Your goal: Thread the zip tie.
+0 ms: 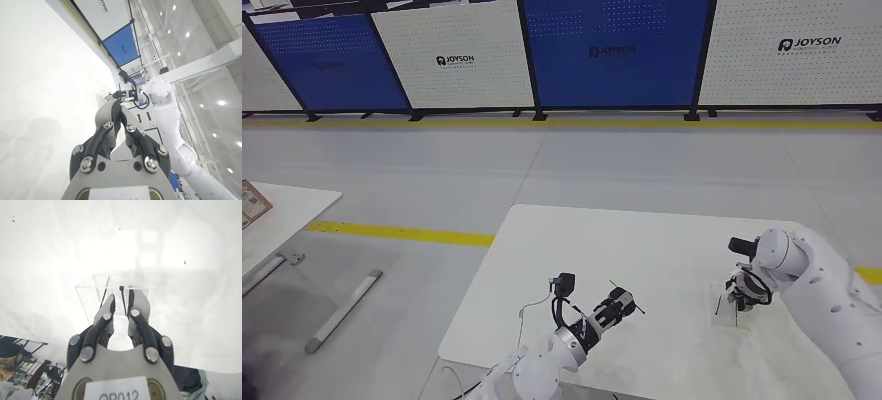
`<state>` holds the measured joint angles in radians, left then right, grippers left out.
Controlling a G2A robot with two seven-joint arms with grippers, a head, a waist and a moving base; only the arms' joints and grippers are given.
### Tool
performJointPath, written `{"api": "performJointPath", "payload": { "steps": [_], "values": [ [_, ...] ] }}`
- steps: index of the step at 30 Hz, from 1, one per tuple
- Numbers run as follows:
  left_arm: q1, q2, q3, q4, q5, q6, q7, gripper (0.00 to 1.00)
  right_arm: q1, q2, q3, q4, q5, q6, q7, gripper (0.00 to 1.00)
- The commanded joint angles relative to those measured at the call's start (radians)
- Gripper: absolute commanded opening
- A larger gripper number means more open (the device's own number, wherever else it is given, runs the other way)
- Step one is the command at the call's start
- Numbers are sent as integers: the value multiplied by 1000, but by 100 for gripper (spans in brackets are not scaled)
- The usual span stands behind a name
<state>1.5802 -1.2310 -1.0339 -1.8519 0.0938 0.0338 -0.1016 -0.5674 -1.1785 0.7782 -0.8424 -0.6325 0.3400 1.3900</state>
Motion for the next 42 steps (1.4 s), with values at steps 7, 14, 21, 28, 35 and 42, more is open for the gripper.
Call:
{"api": "performJointPath", "payload": {
  "steps": [7, 14, 21, 28, 35, 42],
  "values": [
    [0, 0, 0, 0, 0, 0, 0, 0, 12, -22, 2, 33, -22, 0, 0, 0],
    [0, 0, 0, 0, 0, 0, 0, 0, -3, -16, 32, -13, -39, 0, 0, 0],
    [0, 0, 0, 0, 0, 0, 0, 0, -76, 25, 127, -133, -85, 0, 0, 0],
    [0, 0, 0, 0, 0, 0, 0, 0, -149, 55, 188, -230, -67, 0, 0, 0],
    [0, 0, 0, 0, 0, 0, 0, 0, -149, 55, 188, -230, -67, 0, 0, 0],
    [0, 0, 0, 0, 0, 0, 0, 0, -163, 57, 201, -231, -50, -17, -42, 0]
  ]
}}
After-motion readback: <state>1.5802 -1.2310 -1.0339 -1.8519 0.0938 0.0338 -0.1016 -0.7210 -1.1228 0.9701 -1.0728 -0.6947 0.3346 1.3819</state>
